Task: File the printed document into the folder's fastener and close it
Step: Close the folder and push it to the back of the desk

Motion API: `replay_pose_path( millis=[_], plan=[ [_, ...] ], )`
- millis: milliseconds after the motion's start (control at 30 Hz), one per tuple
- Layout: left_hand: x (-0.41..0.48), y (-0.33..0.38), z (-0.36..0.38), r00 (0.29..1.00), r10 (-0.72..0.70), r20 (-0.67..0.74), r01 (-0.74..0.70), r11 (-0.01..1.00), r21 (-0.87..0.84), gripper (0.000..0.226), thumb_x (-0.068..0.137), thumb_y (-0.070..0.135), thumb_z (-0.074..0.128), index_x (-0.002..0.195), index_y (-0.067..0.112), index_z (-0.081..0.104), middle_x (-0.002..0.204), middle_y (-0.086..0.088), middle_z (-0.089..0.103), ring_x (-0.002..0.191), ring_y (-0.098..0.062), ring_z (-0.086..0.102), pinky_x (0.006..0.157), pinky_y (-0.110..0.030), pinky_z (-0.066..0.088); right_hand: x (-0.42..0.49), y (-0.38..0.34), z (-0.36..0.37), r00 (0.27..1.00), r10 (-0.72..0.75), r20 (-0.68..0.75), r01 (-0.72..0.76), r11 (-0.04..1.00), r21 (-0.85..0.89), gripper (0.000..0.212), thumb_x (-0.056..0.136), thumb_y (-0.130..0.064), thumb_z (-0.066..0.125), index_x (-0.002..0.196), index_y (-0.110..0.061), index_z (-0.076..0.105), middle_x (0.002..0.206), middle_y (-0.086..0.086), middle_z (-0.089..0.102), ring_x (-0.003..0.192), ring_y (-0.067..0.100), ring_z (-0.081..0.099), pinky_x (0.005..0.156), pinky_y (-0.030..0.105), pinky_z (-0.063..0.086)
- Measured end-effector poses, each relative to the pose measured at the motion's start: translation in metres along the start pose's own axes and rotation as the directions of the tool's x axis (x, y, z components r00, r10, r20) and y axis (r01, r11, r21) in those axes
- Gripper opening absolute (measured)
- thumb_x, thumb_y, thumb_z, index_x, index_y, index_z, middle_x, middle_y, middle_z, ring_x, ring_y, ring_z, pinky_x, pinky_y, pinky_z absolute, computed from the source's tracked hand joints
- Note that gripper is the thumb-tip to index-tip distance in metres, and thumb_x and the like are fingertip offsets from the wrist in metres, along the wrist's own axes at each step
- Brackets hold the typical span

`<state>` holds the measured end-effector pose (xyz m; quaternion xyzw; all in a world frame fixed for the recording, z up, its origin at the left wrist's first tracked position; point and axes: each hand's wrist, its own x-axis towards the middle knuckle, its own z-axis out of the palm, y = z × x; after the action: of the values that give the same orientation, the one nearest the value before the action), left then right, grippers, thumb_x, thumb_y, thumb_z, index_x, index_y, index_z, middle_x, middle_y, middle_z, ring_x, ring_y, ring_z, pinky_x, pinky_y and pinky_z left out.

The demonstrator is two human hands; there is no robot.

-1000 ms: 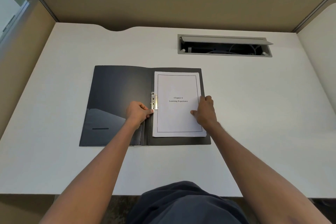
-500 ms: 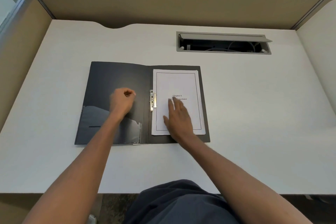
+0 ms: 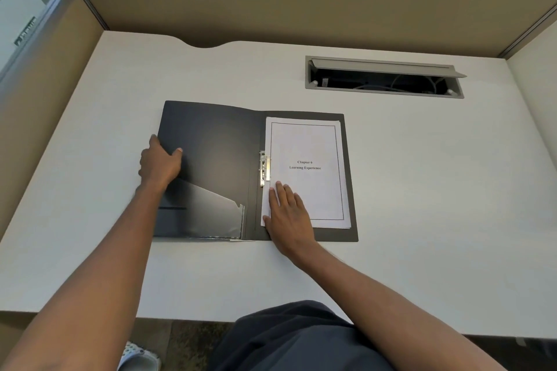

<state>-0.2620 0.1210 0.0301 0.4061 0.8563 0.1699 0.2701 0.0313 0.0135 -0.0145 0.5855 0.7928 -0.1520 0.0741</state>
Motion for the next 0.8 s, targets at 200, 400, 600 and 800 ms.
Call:
replay_pose_path(
  millis=[200, 400, 600, 800],
  plan=[
    [0.0, 0.006, -0.024, 0.995, 0.02, -0.1, -0.027, 0.997, -0.073, 0.053, 0.094, 0.031, 0.061, 0.133, -0.003, 0.049, 0.134, -0.028, 0.058, 0.126, -0.047, 0.052, 0.105, -0.052, 0.046, 0.0, -0.003, 0.005, 1.0, 0.015, -0.005, -0.015, 1.0, 0.0, 0.065, 0.109, -0.037, 0.034, 0.162, -0.008, 0.012, 0.172, 0.015, 0.006, 0.159, 0.034, 0.007, 0.129, 0.048, 0.013],
    [-0.01, 0.033, -0.07, 0.972, 0.126, -0.2, -0.163, 0.969, -0.183, 0.031, 0.086, 0.035, 0.062, 0.096, 0.012, 0.079, 0.096, -0.014, 0.077, 0.1, -0.032, 0.071, 0.083, -0.029, 0.047, -0.002, -0.002, 0.005, 0.999, 0.019, 0.032, -0.019, 1.0, 0.01, 0.066, 0.11, -0.04, 0.029, 0.164, -0.01, 0.004, 0.172, 0.012, -0.004, 0.16, 0.032, -0.002, 0.13, 0.046, 0.006],
    [-0.036, 0.082, -0.095, 0.962, 0.274, -0.018, -0.261, 0.891, -0.372, 0.037, 0.096, 0.049, 0.057, 0.086, 0.018, 0.074, 0.092, -0.007, 0.076, 0.081, -0.026, 0.073, 0.068, -0.044, 0.062, 0.004, -0.027, -0.069, 0.984, 0.036, -0.176, 0.016, 0.959, 0.282, 0.055, 0.106, -0.043, 0.04, 0.154, -0.016, 0.037, 0.164, 0.008, 0.033, 0.154, 0.023, 0.025, 0.129, 0.046, 0.009],
    [-0.073, 0.122, -0.079, 0.904, 0.369, 0.216, -0.223, 0.838, -0.497, 0.055, 0.102, 0.06, 0.036, 0.102, 0.021, 0.074, 0.093, 0.002, 0.078, 0.089, -0.019, 0.074, 0.07, -0.032, 0.058, 0.017, -0.071, -0.182, 0.925, 0.112, -0.363, 0.182, 0.708, 0.683, 0.064, 0.102, -0.052, 0.045, 0.156, -0.02, 0.033, 0.155, 0.004, 0.045, 0.139, 0.021, 0.047, 0.107, 0.037, 0.044]
  ],
)
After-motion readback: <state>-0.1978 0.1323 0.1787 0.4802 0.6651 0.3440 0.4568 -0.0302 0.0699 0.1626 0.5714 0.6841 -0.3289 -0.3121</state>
